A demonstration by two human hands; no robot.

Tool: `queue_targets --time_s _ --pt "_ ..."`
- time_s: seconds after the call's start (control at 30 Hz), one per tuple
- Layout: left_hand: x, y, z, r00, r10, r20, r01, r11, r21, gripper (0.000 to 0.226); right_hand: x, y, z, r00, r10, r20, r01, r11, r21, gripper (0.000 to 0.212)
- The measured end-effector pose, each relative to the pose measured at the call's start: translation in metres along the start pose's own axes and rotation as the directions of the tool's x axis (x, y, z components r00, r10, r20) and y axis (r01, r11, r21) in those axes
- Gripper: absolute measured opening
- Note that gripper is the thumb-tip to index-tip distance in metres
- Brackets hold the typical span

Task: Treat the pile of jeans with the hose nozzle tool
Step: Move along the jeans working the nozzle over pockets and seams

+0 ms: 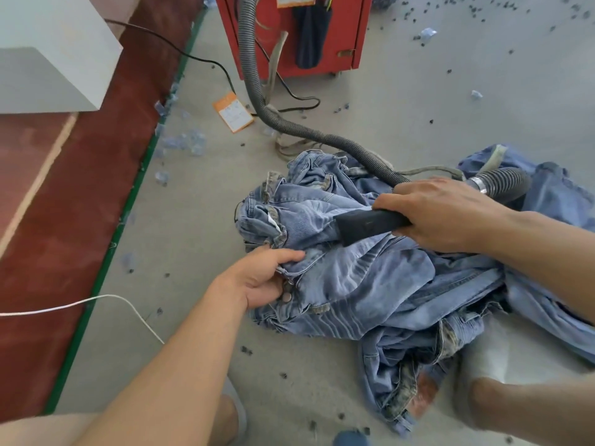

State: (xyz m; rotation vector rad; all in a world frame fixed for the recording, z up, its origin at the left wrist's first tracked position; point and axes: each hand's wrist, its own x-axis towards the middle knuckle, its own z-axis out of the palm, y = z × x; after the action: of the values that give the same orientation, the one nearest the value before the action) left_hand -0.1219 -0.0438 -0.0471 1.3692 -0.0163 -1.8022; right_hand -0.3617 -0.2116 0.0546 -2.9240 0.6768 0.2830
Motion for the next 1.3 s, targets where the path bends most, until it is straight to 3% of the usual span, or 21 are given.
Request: queue_targets --time_s 0.13,0.23,0.3,0.37,0.5,0.6,0.77,0.97,1.13,1.2,1.3 --pt "-0.002 -0.005 0.001 0.998 0.054 0.036 -0.051 0.996 -0.068 0.043 0.002 -0.017 0.000 0.998 -0.056 0.011 0.056 0.997 -0.053 0.030" --pt "-0.006 -0.006 0.001 0.994 0.078 0.072 -0.072 0.995 -0.076 0.038 0.001 -0.028 -0.009 0.996 -0.055 -0.073 0.062 0.994 0.085 0.034" --pt "-0.008 -0.004 0.004 0.989 0.093 0.115 -0.083 0.993 -0.087 0.040 0.000 -0.026 -0.018 0.989 0.006 -0.145 0.027 0.975 0.221 0.037" --pt "-0.009 -0.001 0.007 0.989 0.099 0.111 -0.089 0.992 -0.093 0.039 -0.005 -0.015 -0.026 0.983 0.071 -0.172 -0.026 0.968 0.251 0.041" --pt "-0.011 0.004 0.018 0.992 0.120 0.035 -0.119 0.992 -0.040 0.046 -0.023 0.016 -0.036 0.992 0.122 -0.021 -0.117 0.976 0.185 0.041" --pt "-0.013 0.004 0.024 0.990 0.132 0.050 -0.129 0.990 -0.052 0.038 -0.030 0.020 -0.031 0.996 0.066 0.064 -0.073 0.991 0.109 0.035" --pt "-0.012 0.003 0.029 0.978 0.157 0.136 -0.135 0.978 -0.162 0.037 -0.021 0.005 -0.015 1.000 0.014 -0.027 -0.012 0.996 0.084 0.029" --pt "-0.012 0.004 0.031 0.977 0.173 0.126 -0.155 0.978 -0.138 0.041 -0.017 -0.003 -0.030 0.985 0.068 -0.158 -0.008 0.937 0.350 0.041" --pt "-0.017 0.007 0.037 0.962 0.222 0.160 -0.202 0.971 -0.132 0.046 -0.027 0.026 -0.039 0.986 0.165 0.026 -0.166 0.949 0.268 0.037" --pt "-0.018 0.005 0.037 0.961 0.225 0.162 -0.207 0.971 -0.120 0.046 -0.028 0.018 -0.034 0.991 0.118 0.068 -0.131 0.965 0.229 0.035" --pt "-0.017 0.003 0.033 0.964 0.222 0.148 -0.208 0.973 -0.104 0.043 -0.024 0.006 -0.029 0.998 0.058 0.015 -0.060 0.971 0.230 0.037"
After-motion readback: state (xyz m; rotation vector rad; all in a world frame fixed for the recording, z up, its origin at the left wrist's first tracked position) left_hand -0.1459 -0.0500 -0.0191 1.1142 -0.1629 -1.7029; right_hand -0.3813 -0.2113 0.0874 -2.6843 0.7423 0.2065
